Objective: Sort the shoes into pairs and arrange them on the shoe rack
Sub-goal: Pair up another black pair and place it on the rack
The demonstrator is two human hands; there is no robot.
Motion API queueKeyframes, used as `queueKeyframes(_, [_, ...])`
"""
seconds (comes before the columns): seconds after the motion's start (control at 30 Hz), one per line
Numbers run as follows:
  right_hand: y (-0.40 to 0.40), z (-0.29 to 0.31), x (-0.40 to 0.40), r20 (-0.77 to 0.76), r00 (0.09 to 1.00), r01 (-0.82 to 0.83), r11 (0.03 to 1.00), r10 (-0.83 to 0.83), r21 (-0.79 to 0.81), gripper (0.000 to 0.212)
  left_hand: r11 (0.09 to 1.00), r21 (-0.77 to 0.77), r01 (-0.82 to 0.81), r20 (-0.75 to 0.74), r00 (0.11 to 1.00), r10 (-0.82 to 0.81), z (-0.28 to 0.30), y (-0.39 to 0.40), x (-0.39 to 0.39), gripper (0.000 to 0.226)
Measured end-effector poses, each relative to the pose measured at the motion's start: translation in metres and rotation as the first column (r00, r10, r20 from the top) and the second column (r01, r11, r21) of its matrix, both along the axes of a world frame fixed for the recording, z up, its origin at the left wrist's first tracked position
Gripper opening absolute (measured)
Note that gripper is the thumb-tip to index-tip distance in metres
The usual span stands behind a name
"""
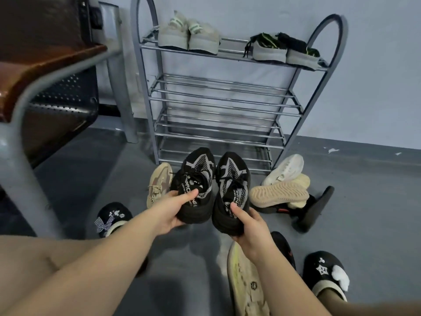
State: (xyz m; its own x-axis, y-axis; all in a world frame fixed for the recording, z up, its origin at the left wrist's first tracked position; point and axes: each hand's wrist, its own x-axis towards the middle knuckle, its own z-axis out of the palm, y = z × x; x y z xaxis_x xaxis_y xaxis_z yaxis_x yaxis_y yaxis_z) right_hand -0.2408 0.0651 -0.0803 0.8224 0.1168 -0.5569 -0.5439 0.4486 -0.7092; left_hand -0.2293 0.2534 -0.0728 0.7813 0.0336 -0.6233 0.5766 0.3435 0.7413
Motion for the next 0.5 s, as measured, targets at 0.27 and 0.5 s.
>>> queueKeyframes(0.27, [-0.002,0.072,0.07,0.114,0.985,-0.116,0.988,0.128,-0.106,0.029,0.99,0.132,0.043,0.107,0.993,-0.058,0.075,0.016,0.058,0.054])
queueKeyframes(0.5, [-0.009,0.106,0.102,0.207,0.968,-0.118,0.984,0.145,-0.137,0.031,0.993,0.081,0.082,0.183,0.978,-0.096,0.102,0.014,0.085,0.044])
